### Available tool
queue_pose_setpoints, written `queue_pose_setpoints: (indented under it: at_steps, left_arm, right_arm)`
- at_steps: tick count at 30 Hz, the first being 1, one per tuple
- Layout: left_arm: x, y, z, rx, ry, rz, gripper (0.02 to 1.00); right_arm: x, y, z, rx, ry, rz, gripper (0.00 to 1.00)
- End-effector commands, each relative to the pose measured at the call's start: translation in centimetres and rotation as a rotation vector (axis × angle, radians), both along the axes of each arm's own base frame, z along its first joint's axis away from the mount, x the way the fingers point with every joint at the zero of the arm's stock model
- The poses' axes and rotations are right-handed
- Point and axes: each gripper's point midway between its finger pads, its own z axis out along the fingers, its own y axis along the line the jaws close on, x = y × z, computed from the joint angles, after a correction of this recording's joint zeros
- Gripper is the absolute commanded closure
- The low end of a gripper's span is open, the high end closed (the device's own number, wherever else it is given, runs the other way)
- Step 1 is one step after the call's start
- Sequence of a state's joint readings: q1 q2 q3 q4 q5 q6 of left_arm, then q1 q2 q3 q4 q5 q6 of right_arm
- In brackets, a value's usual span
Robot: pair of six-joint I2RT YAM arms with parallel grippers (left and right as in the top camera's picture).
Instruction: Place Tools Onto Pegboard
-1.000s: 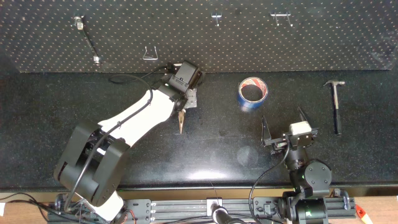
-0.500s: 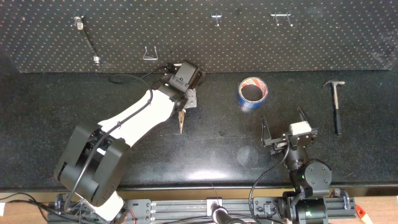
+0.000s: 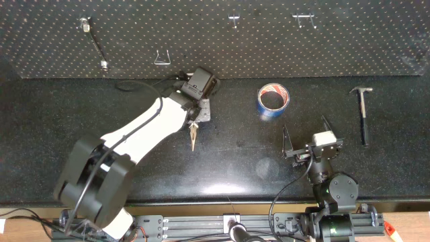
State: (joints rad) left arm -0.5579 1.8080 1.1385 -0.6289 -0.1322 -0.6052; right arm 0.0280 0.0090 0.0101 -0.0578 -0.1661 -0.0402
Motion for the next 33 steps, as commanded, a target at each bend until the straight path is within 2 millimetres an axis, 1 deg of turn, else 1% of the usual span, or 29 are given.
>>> queue_pose_setpoints:
  at_steps: [1,2,3,5,6,7,8,9,11,12,13,15,16,19,21,22,26,27,30,32,33]
  left_arm:
    - [-0.6,0.9,8.0,-0.051,-0.14,-0.014,0.989]
    - [-1.3,1.8,10.4,-0.061,-0.175,-0.023,0.989]
    - [-1.2,2.2,11.7,-0.078,-0.211,-0.01,0.989]
    - [-0.7,4.1,15.1,-0.119,-0.307,0.045,0.991]
    - [-0.1,5.2,17.0,-0.134,-0.374,0.072,0.989]
    - [0.8,5.8,19.1,-0.13,-0.464,0.03,0.989]
    - [2.1,6.0,20.9,-0.098,-0.561,-0.048,0.989]
    - [3.4,6.1,22.3,-0.07,-0.64,-0.099,0.989]
    - [6.2,6.5,24.1,-0.017,-0.76,-0.152,0.989]
    - [7.6,6.9,24.6,0.006,-0.807,-0.161,0.991]
    - [9.0,7.6,24.6,0.019,-0.837,-0.142,0.989]
    - [10.3,8.4,24.2,0.03,-0.848,-0.121,0.989]
    - [11.2,8.4,24.1,0.044,-0.869,-0.134,0.989]
    - [13.1,7.8,25.2,0.05,-0.959,-0.147,0.989]
    - [13.8,7.5,26.6,0.038,-1.029,-0.14,0.989]
    - [13.8,7.4,26.9,0.033,-1.043,-0.14,0.989]
    - [14.0,7.4,27.3,0.029,-1.058,-0.138,0.989]
    - [14.0,7.4,27.2,0.029,-1.059,-0.137,0.989]
    - [14.5,7.2,26.2,0.026,-1.041,-0.134,0.989]
    - [14.9,7.1,24.9,0.012,-1.012,-0.119,0.991]
    - [15.0,7.1,24.6,0.002,-1.008,-0.109,0.989]
  right_arm:
    - [0.0,0.0,-0.2,-0.01,-0.001,0.0,0.003]
    - [0.0,0.0,-0.2,-0.01,-0.001,0.0,0.003]
    - [0.0,0.0,-0.2,-0.01,-0.001,0.0,0.003]
    - [0.0,0.0,-0.2,-0.01,-0.001,0.0,0.003]
    - [0.0,0.0,-0.2,-0.01,-0.001,0.0,0.003]
    - [0.0,0.0,-0.2,-0.01,-0.001,0.0,0.003]
    - [0.0,0.0,-0.2,-0.01,-0.001,0.0,0.003]
    - [0.0,0.0,-0.2,-0.01,-0.001,0.0,0.003]
    - [0.0,0.0,-0.2,-0.01,-0.001,0.0,0.001]
    - [0.0,0.0,-0.2,-0.01,-0.001,0.0,0.003]
    - [0.0,0.0,-0.2,-0.01,-0.001,0.0,0.003]
    - [0.0,0.0,-0.2,-0.01,-0.001,0.0,0.003]
    - [0.0,0.0,-0.2,-0.01,-0.001,0.0,0.003]
    - [0.0,0.0,-0.2,-0.01,-0.001,0.0,0.003]
    - [0.0,0.0,-0.2,-0.01,-0.001,0.0,0.001]
    - [0.0,0.0,-0.2,-0.01,-0.001,0.0,0.003]
    - [0.0,0.0,-0.2,-0.01,-0.001,0.0,0.003]
    - [0.0,0.0,-0.2,-0.01,-0.002,0.0,0.003]
    - [0.0,0.0,-0.2,-0.01,-0.001,0.0,0.003]
    - [0.0,0.0,-0.2,-0.01,-0.001,0.0,0.001]
    - [0.0,0.0,-0.2,-0.01,-0.001,0.0,0.003]
